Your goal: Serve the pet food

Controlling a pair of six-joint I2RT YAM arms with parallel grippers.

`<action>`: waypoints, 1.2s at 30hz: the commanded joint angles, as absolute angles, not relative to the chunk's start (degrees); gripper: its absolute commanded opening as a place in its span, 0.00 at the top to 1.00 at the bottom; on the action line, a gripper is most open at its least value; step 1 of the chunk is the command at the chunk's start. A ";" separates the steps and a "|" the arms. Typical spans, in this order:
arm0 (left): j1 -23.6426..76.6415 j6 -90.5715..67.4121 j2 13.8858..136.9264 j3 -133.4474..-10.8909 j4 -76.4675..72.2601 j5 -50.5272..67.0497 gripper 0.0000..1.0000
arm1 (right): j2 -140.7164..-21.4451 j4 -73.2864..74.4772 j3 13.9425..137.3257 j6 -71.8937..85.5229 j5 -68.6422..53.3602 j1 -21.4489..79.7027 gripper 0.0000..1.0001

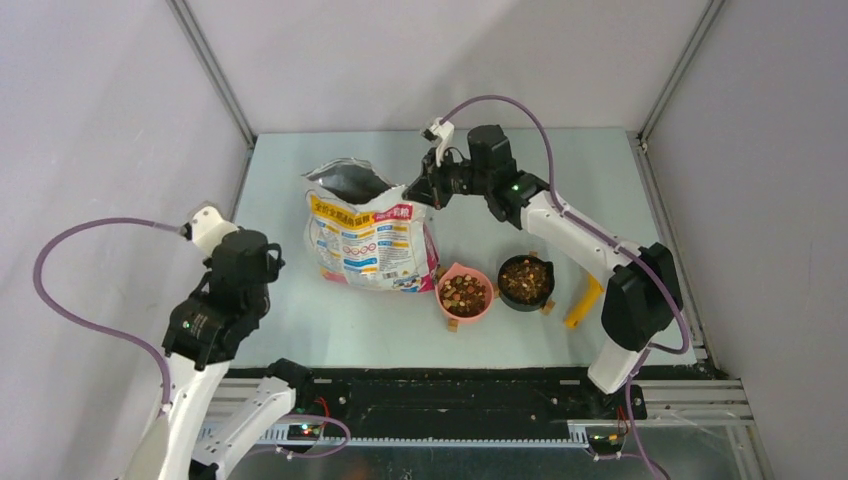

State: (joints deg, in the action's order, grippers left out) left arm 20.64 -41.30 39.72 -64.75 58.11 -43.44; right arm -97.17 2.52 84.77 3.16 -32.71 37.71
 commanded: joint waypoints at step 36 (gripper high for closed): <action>-12.57 -56.98 82.08 -46.09 -87.89 75.78 0.01 | -105.40 32.79 114.11 -16.46 -47.21 32.79 1.00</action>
